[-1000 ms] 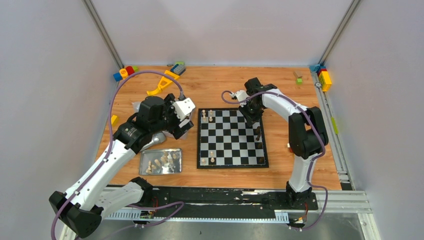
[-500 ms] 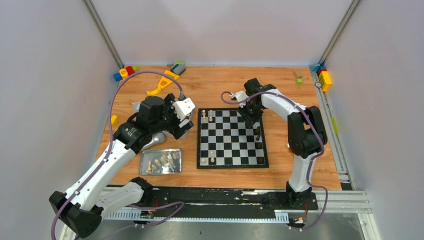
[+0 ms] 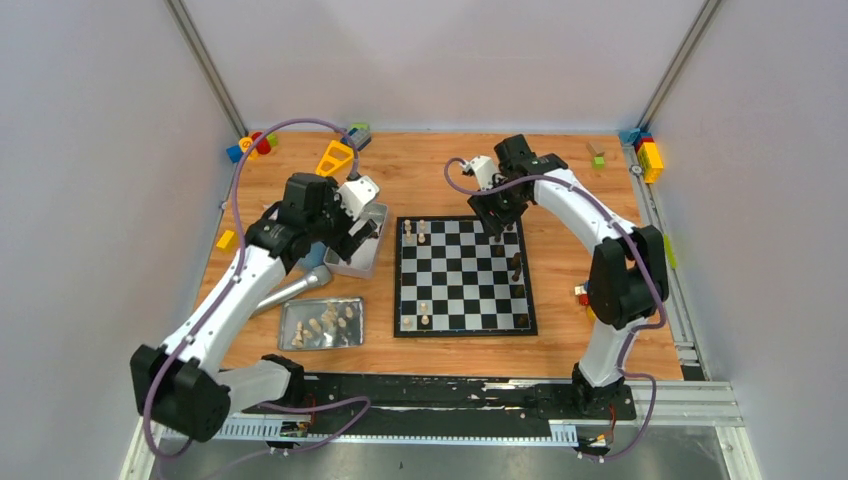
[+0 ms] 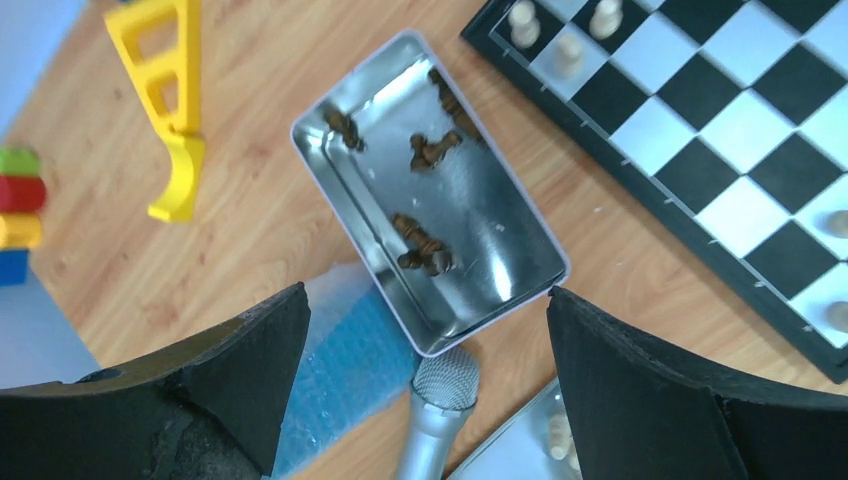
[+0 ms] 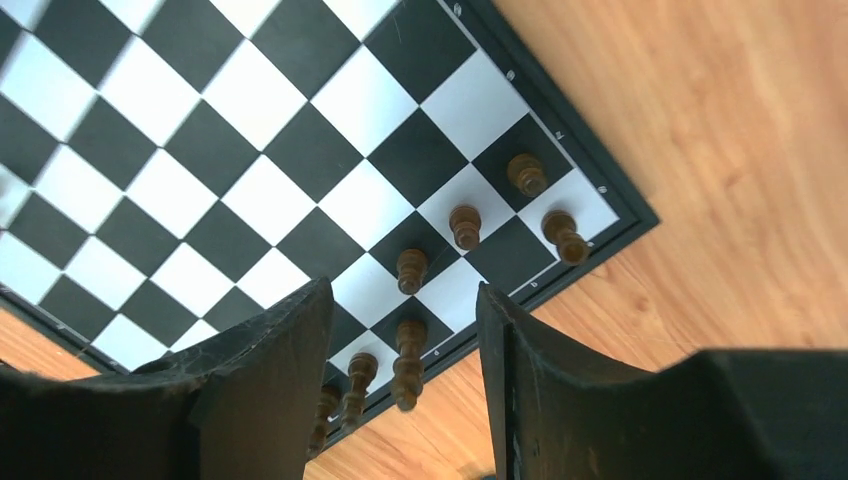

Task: Set up the chess pieces on the board
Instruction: Place the chess piece on the chessboard, then pick up the chess piece from the storage box, then place the chess piece on the chessboard, then pick up the chess piece from the storage box.

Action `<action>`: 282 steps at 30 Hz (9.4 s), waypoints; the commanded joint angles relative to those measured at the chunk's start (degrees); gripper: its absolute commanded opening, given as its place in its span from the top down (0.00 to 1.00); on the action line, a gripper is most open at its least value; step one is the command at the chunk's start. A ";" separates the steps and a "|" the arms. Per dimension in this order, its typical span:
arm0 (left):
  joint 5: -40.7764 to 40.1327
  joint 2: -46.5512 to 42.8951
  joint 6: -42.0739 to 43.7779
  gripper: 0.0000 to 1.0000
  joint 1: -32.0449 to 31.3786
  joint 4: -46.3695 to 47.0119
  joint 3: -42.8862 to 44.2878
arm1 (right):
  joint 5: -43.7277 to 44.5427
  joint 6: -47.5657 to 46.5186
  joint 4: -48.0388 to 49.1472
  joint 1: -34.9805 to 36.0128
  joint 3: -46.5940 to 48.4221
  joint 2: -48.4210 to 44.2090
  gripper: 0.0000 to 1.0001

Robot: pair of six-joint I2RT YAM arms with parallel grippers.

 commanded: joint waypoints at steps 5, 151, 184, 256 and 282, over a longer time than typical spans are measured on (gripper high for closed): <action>-2.12 16.06 1.91 0.10 3.75 -5.06 8.86 | -3.63 1.74 0.17 -0.19 2.83 -9.27 0.45; 5.35 81.12 -8.43 0.97 -45.76 -36.44 88.23 | -19.81 4.60 10.70 -43.95 -34.33 -41.27 0.52; 2.79 83.55 -7.84 0.74 -46.45 -35.18 89.77 | -20.61 3.60 10.17 -44.06 -35.12 -41.26 0.52; -13.08 48.72 37.92 0.54 1.89 -22.07 24.52 | -25.91 2.19 11.56 -29.73 -35.11 -38.82 0.52; -11.18 46.90 35.71 0.97 1.68 -31.36 31.65 | -25.66 2.09 11.40 -29.73 -35.14 -38.18 0.52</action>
